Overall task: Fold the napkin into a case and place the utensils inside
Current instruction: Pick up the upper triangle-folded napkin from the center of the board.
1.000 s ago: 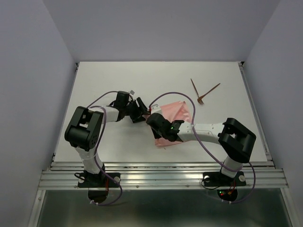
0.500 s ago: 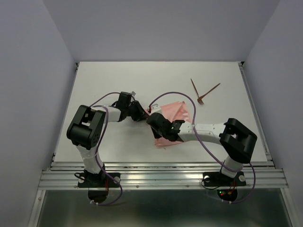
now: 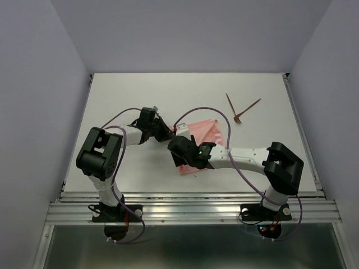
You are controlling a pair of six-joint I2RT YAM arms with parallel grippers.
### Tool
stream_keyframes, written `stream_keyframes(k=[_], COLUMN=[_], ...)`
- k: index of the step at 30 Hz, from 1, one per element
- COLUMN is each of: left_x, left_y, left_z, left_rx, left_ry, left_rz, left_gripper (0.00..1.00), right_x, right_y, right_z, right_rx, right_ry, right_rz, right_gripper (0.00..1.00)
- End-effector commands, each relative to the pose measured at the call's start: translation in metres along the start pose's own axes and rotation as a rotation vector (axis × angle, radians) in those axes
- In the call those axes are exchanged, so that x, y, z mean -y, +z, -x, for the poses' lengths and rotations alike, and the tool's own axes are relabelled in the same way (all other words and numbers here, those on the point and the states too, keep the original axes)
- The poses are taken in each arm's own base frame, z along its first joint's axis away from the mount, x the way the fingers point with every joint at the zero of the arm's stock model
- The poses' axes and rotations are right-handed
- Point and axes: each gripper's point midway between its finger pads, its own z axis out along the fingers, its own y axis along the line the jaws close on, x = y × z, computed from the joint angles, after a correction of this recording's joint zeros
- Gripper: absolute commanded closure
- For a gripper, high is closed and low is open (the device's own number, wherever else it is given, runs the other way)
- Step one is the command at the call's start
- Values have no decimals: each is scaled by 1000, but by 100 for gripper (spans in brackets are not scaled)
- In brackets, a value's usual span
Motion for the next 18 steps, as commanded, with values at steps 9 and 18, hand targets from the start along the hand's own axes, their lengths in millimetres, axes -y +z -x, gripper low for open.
stream_keyframes(k=[9,18], left_x=[18,15], left_y=[-8,-7], left_z=[8,9], left_rx=[32,37], left_ry=[11,6], left_rz=[-12,3], left_gripper=[100,100], right_x=[-31,-31], right_y=[12,23], right_z=[-8,-21], right_rx=[9,2], right_ry=[-30,-115], right_rz=[-126,-240], right_gripper=[34,46])
